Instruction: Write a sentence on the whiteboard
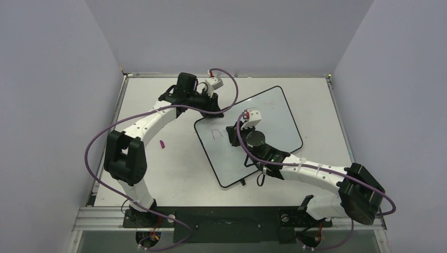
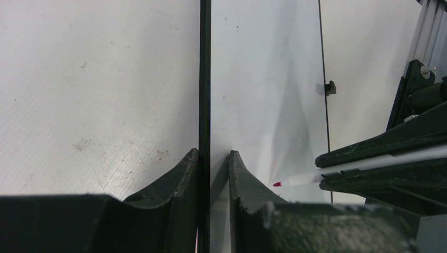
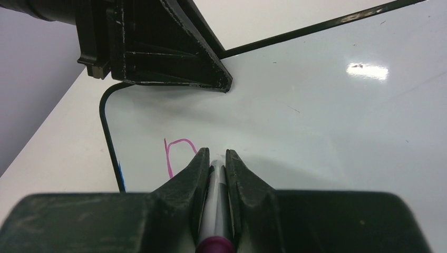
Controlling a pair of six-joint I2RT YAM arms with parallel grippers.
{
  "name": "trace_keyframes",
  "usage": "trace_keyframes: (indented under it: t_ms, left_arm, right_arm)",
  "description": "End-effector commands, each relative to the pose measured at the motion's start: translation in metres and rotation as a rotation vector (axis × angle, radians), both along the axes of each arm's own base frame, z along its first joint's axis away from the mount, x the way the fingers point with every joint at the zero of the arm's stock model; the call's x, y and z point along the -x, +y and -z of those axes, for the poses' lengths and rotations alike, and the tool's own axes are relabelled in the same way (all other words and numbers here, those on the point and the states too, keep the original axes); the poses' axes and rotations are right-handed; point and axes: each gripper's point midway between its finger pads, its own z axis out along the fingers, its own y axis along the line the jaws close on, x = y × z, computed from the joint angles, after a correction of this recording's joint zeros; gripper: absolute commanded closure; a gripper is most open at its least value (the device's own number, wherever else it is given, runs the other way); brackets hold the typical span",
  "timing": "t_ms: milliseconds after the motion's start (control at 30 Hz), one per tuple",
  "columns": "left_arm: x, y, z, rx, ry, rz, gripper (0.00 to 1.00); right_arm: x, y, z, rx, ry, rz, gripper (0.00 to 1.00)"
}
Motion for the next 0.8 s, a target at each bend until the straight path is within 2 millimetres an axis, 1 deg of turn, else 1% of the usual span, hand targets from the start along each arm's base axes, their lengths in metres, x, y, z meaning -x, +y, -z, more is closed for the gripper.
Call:
trace_keyframes:
  t_ms: [0, 233, 433, 500, 667, 767]
  left_arm:
    - [-0.009, 0.013, 0.028, -0.132, -0.082, -0.020, 1.00]
    - [-0.011, 0.012, 0.029, -0.142, -0.090, -0.038, 1.00]
    - [-0.015, 0.015, 0.028, -0.164, -0.122, -0.058, 1.00]
    - [-0.016, 0.014, 0.028, -0.162, -0.131, -0.066, 1.00]
    - [-0.019, 0.012, 0.030, -0.154, -0.133, -0.070, 1.00]
    - [-0.019, 0.012, 0.030, -0.157, -0.130, -0.068, 1.00]
  right_arm:
    - [-0.010, 0.000, -0.020, -0.068, -0.037, 0.024, 1.00]
    - [-0.014, -0.010, -0.010, -0.047, -0.016, 0.050, 1.00]
    - [-0.016, -0.013, -0.005, -0.029, -0.006, 0.060, 1.00]
    - [-0.015, -0.011, -0.008, -0.042, -0.010, 0.052, 1.00]
    - [-0.009, 0.004, -0.022, -0.107, -0.028, -0.018, 1.00]
    - [-0.008, 0.007, -0.023, -0.110, -0.028, -0.024, 1.00]
